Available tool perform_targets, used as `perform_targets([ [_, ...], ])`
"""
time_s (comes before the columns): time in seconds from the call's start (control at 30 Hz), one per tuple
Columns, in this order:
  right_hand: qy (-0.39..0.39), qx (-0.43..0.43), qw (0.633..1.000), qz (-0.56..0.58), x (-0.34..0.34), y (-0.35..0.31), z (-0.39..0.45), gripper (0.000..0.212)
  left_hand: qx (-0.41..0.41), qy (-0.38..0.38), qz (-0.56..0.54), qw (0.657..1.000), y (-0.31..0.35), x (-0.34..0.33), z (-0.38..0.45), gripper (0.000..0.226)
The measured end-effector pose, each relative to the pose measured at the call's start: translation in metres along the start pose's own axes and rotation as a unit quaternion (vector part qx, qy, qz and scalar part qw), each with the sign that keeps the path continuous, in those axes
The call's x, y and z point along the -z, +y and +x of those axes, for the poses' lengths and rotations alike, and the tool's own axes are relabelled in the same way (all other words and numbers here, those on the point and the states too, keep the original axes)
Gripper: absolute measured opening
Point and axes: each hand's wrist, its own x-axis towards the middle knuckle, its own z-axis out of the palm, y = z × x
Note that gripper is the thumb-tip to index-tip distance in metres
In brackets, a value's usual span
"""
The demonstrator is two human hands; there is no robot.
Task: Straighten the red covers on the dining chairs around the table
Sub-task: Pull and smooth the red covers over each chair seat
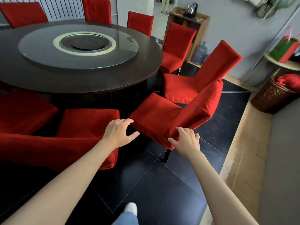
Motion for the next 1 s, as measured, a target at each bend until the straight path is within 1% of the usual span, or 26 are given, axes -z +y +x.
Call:
perform_targets([
  [0.23, 0.0, -0.022, 1.0, 0.005, 0.025, 0.067, 0.049, 0.073, -0.031, -0.028, -0.032, 0.999, 0.066, -0.037, 0.074, 0.059],
  [0.4, -0.034, -0.047, 0.998, -0.005, 0.049, 0.122, 0.092, 0.087, -0.034, -0.048, -0.066, 0.996, 0.107, -0.065, 0.138, 0.06],
  [0.47, -0.018, -0.054, 0.998, 0.005, 0.056, 0.143, 0.111, 0.09, -0.046, -0.056, -0.067, 0.995, 0.125, -0.076, 0.165, 0.061],
  [0.5, -0.014, -0.057, 0.998, 0.006, 0.059, 0.152, 0.119, 0.09, -0.049, -0.055, -0.078, 0.994, 0.134, -0.082, 0.177, 0.061],
  [0.57, -0.03, -0.066, 0.997, 0.004, 0.061, 0.17, 0.131, 0.088, -0.057, -0.063, -0.097, 0.992, 0.153, -0.093, 0.197, 0.061],
  [0.67, -0.035, -0.079, 0.996, 0.025, 0.059, 0.198, 0.147, 0.084, -0.071, -0.081, -0.089, 0.99, 0.182, -0.109, 0.225, 0.061],
  [0.73, -0.039, -0.084, 0.995, 0.027, 0.061, 0.221, 0.164, 0.085, -0.075, -0.08, -0.097, 0.989, 0.201, -0.119, 0.247, 0.061],
  [0.9, -0.059, -0.067, 0.996, 0.021, 0.068, 0.276, 0.21, 0.086, -0.06, -0.081, -0.092, 0.991, 0.251, -0.149, 0.294, 0.061],
  [1.0, -0.069, -0.049, 0.996, 0.014, 0.074, 0.316, 0.241, 0.088, -0.042, -0.07, -0.084, 0.993, 0.283, -0.168, 0.323, 0.061],
])
